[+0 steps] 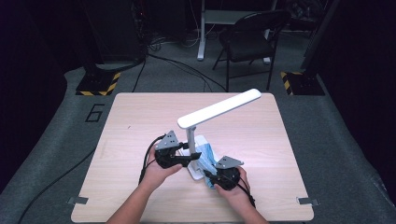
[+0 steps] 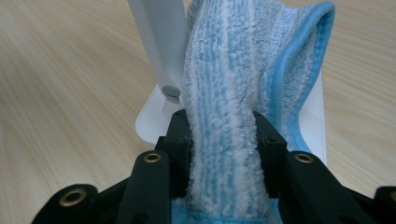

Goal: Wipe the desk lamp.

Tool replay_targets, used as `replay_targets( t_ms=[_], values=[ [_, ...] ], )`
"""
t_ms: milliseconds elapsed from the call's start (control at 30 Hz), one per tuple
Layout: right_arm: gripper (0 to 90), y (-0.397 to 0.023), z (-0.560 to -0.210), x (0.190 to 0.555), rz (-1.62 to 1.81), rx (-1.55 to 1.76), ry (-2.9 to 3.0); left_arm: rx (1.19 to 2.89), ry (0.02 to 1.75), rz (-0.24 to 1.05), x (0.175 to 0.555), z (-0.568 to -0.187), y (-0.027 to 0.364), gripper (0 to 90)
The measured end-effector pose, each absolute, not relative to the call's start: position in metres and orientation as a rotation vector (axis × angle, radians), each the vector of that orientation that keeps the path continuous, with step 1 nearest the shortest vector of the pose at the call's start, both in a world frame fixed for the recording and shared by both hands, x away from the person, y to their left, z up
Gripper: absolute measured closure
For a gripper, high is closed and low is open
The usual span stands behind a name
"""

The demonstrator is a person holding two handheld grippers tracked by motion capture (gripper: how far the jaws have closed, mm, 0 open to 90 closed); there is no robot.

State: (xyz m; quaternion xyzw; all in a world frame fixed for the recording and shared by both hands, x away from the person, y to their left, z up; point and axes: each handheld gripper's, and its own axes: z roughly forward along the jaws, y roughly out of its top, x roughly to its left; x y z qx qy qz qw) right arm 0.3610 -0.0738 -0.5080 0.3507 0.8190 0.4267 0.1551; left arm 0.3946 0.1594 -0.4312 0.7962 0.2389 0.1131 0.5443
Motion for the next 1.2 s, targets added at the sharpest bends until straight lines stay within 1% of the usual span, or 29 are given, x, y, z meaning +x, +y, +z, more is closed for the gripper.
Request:
replay_targets(
  t_ms=[100,233,300,367,467,667,867,967,1033,1100,1200],
  values=[
    [62.9,-0.072,-0.51,0.361,1.213,0.996,2.352,1.91,0.565,0.285,0.391,-0.43,0.161,44.8],
    [63.1,-0.074,-0.511,0.361,1.216,0.979,2.344,1.924,0.575,0.285,0.386,-0.429,0.167,45.0],
    [63.3,-0.074,-0.511,0.361,1.216,0.978,2.342,1.92,0.585,0.266,0.384,-0.429,0.169,45.6],
    [63.6,-0.073,-0.511,0.36,1.221,0.993,2.339,1.922,0.586,0.275,0.383,-0.429,0.172,47.0],
    [64.0,-0.073,-0.51,0.36,1.212,0.985,2.344,1.925,0.59,0.264,0.383,-0.429,0.174,51.1],
    [64.4,-0.072,-0.509,0.358,1.215,0.997,2.356,1.925,0.584,0.276,0.381,-0.428,0.175,51.5],
    [64.5,-0.073,-0.509,0.359,1.237,0.995,2.352,1.904,0.576,0.244,0.38,-0.425,0.18,51.8],
    [64.6,-0.071,-0.509,0.358,1.235,1.001,2.359,1.916,0.565,0.258,0.379,-0.423,0.181,52.1],
    [64.8,-0.071,-0.508,0.358,1.232,0.998,2.362,1.922,0.559,0.272,0.379,-0.422,0.181,52.9],
    [64.9,-0.071,-0.508,0.358,1.235,0.986,2.363,1.907,0.558,0.247,0.378,-0.421,0.182,54.9],
    [65.1,-0.072,-0.507,0.359,1.249,0.985,2.369,1.914,0.56,0.256,0.377,-0.421,0.182,56.0]
  ],
)
